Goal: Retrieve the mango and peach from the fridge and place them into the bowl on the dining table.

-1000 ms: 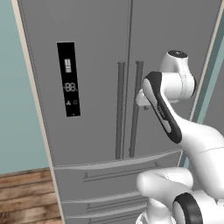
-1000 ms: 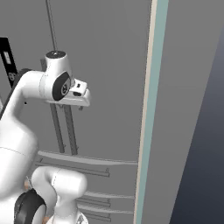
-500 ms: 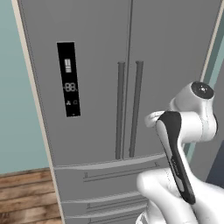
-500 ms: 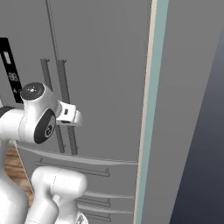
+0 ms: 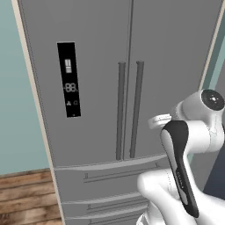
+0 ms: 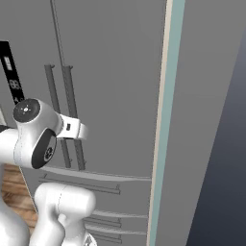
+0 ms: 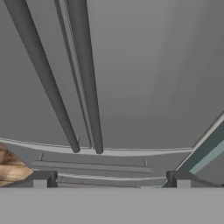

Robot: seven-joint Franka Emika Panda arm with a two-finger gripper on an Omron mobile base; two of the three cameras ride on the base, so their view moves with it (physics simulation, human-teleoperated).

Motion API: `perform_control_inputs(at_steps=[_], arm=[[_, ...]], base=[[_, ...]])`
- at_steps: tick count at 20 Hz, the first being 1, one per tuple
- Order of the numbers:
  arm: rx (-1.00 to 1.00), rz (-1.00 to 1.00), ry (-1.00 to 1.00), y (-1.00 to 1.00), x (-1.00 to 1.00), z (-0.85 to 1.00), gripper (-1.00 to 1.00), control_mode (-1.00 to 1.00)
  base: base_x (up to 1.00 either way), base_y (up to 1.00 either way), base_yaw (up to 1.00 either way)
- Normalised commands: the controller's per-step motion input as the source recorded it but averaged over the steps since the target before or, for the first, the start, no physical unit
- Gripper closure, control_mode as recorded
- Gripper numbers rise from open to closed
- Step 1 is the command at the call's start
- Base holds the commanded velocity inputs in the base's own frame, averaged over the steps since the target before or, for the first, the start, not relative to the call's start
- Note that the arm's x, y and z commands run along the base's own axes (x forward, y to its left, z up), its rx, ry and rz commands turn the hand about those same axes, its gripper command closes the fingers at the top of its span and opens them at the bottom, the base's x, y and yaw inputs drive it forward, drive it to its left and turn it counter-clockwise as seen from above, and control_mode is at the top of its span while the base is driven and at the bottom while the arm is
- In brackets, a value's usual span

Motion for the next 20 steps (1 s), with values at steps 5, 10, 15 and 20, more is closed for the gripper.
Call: perform_control_inputs(at_steps=[5, 10, 15, 20], arm=[[0.0, 0.0, 0.0, 0.0, -0.24, -0.01, -1.0, -1.0], [0.0, 0.0, -0.05, 0.08, -0.59, -0.07, -1.0, -1.0], [-0.04, 0.0, -0.11, 0.31, -0.57, -0.15, -1.0, -1.0], [-0.02, 0.0, -0.1, 0.27, -0.23, -0.16, -1.0, -1.0]], base=[[0.0, 0.0, 0.0], [0.0, 0.0, 0.0], [0.0, 0.0, 0.0], [0.0, 0.0, 0.0]])
